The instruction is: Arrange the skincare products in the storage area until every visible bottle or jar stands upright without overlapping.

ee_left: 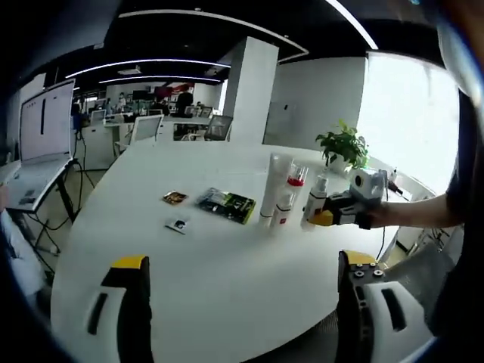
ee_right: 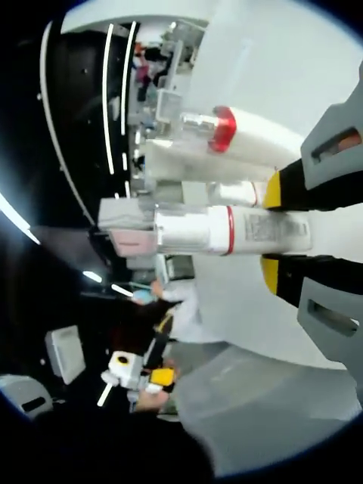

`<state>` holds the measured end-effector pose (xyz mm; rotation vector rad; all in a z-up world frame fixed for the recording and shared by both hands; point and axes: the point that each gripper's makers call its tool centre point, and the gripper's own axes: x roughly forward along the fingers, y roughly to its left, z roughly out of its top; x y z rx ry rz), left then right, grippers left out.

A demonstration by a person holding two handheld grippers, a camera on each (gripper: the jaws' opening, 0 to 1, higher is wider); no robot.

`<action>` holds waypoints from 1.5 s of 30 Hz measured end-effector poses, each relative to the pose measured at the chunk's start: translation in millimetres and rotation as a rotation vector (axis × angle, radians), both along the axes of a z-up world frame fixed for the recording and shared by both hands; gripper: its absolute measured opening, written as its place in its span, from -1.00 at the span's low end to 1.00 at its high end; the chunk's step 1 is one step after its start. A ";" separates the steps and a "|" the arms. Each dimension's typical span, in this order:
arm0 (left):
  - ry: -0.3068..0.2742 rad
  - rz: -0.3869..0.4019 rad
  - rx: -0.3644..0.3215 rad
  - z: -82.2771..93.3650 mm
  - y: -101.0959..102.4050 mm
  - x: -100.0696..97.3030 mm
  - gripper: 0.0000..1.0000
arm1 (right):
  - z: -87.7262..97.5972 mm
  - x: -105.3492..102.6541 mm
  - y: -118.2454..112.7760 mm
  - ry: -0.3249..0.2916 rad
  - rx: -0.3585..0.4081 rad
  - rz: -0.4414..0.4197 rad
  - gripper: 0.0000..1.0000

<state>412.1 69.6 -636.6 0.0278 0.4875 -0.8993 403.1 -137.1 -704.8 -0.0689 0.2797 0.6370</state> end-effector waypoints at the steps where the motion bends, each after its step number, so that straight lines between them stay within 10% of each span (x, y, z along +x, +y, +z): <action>1: 0.000 0.000 0.007 -1.2 -1.1 0.9 0.98 | -2.4 1.1 -0.4 0.000 0.000 0.003 -0.76; 24: 0.060 -0.059 0.074 -30.8 -26.1 6.5 0.95 | -47.4 7.9 -8.7 0.028 -0.045 0.048 -0.75; 45: 0.073 -0.081 0.076 -32.5 -35.4 4.4 0.89 | -48.9 4.2 -9.8 0.070 -0.084 0.051 -0.64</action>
